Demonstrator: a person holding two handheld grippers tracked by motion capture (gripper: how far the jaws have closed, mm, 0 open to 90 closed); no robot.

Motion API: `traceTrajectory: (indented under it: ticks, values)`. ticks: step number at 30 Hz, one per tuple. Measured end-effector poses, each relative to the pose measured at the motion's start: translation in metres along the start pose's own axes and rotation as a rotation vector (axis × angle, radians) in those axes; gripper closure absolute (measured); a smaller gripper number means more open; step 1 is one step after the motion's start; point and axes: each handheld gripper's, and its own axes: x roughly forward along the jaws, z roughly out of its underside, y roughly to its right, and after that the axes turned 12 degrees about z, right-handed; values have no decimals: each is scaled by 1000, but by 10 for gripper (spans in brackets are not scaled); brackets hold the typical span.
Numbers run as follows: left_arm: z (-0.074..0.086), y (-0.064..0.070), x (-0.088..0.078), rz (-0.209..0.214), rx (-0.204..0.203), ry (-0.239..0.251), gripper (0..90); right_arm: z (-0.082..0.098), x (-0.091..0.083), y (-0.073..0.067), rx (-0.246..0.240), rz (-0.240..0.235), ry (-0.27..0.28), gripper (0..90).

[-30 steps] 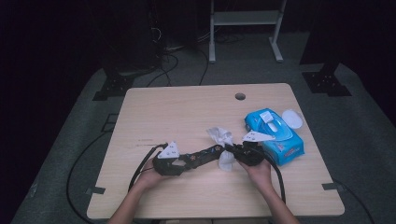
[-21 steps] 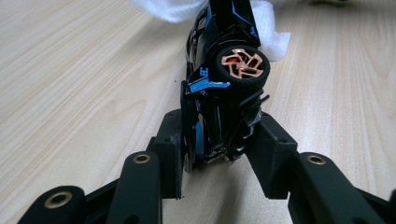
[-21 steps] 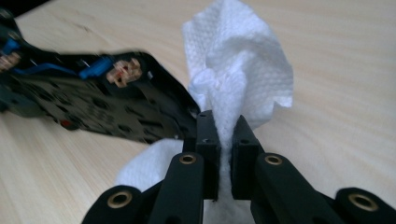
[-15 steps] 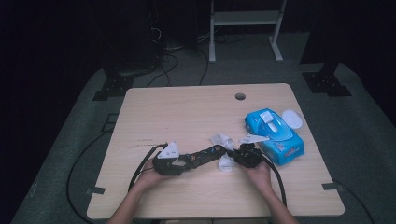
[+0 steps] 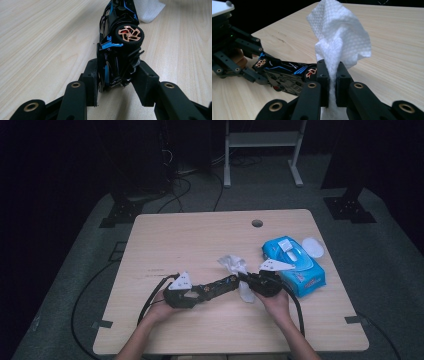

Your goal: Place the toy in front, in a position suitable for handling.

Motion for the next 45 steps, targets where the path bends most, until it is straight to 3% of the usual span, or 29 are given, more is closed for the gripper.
traceTrajectory:
  ticks: [5, 8, 15, 22, 25, 31, 35, 45]
  values:
    - [0, 0, 0, 1, 0, 2, 588, 7, 5, 9, 15, 40, -34, 842]
    - [0, 0, 0, 1, 1, 1, 588, 14, 11, 11, 13, 73, -85, 843]
    - [0, 0, 0, -1, 2, 0, 587, 21, 18, 13, 4, 93, -162, 843]
    - [0, 0, 0, 0, 5, 0, 587, 22, 18, 12, -44, 93, -222, 842]
    - [0, 0, 0, -1, 6, -1, 587, 18, 12, 10, -61, 89, -207, 842]
    - [0, 1, 2, -6, 13, -18, 589, 5, 1, 6, -87, 15, -183, 840]
    - [0, 0, 2, -4, 11, -18, 589, 2, -2, 5, -94, -3, -155, 839]
    - [0, 0, 2, -4, 9, -20, 590, 12, 8, 8, -116, 35, -224, 839]
